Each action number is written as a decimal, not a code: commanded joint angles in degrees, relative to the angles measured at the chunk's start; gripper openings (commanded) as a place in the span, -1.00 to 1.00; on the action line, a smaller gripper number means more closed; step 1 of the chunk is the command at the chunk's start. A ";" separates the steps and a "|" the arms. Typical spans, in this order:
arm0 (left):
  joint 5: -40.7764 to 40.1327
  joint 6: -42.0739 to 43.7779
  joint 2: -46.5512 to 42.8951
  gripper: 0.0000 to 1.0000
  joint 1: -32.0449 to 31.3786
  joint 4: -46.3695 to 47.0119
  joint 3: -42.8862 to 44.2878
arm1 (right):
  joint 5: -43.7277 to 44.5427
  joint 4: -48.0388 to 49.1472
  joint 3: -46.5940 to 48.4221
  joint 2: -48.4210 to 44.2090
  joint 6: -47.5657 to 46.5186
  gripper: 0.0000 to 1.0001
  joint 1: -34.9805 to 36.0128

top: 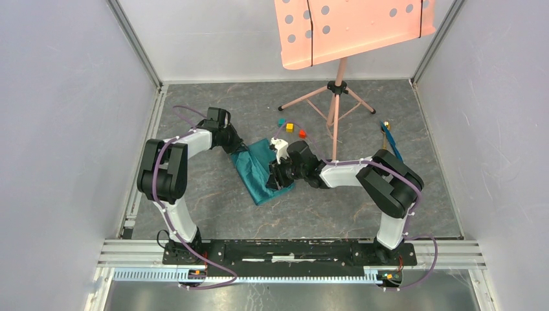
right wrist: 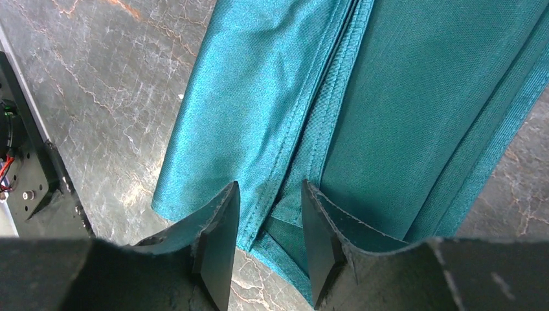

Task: Fold the napkin into a case and place the utensils inside
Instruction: Smooth out the 2/3-rectangle-folded napkin at the center of the board, then pick up the 2/3-rectangle-folded napkin from the center of the board, then pass from the left arm to the right

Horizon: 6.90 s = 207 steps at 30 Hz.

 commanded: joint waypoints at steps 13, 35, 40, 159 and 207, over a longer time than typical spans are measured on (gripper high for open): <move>0.95 2.28 -7.97 -0.01 -0.07 -2.51 -1.10 | 1.88 4.83 -1.72 -1.15 5.65 -0.05 -1.07; -0.02 -5.12 -35.09 0.02 -8.52 0.04 -33.39 | -5.16 10.89 -4.49 1.65 11.87 -0.53 -2.25; -1.58 -6.24 -33.08 -0.09 -11.46 1.48 -33.88 | -5.70 12.68 -5.78 1.76 13.58 -0.58 -1.30; -31.04 -6.87 -5.12 0.23 -48.56 -31.86 7.33 | 14.56 -14.90 -28.39 -43.69 2.63 0.96 -10.07; -32.66 -6.16 -19.40 -0.95 -48.66 -22.56 -4.76 | 0.39 18.53 -8.16 -1.11 37.17 0.72 -8.50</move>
